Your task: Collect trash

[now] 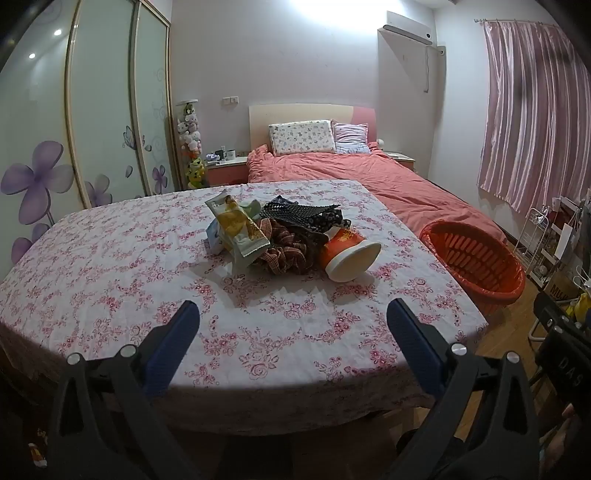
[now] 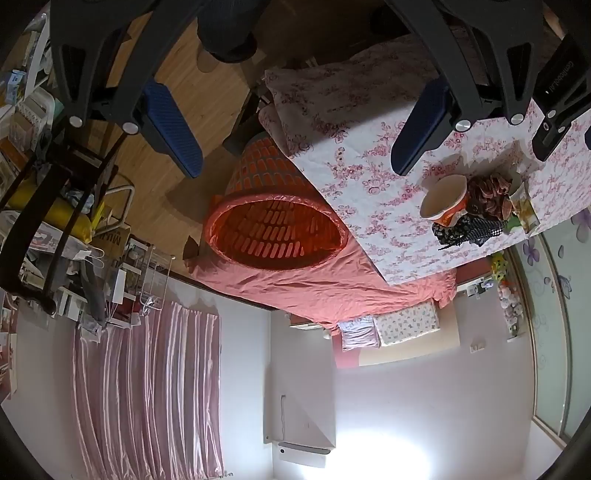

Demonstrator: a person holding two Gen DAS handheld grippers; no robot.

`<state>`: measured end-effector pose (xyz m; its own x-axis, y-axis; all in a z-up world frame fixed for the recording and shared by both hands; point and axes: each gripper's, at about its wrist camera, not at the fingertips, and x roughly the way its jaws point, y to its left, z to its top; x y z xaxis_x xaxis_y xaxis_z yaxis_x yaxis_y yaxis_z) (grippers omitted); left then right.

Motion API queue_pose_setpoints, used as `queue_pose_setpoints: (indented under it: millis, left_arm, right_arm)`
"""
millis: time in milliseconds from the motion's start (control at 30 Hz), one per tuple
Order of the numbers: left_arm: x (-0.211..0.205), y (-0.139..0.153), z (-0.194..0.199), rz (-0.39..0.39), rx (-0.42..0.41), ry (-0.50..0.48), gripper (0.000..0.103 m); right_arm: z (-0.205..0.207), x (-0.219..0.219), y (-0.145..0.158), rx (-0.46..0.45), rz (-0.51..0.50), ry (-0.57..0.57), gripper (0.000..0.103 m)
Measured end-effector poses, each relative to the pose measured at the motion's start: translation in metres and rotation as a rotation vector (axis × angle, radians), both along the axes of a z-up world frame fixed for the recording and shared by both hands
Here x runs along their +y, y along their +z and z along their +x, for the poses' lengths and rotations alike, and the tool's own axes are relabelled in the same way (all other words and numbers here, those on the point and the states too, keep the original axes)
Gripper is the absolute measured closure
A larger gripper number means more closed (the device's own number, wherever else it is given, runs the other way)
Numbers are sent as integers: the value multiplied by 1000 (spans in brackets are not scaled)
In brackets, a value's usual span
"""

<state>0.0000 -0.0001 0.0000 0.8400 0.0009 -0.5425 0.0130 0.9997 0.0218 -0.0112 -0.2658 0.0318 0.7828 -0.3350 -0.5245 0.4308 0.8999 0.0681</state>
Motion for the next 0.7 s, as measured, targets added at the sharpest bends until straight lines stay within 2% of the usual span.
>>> queue_pose_setpoints:
  millis: [700]
  left_arm:
    - [0, 0, 0, -4, 5, 0, 4]
  right_arm:
    - [1, 0, 2, -2, -6, -1, 2]
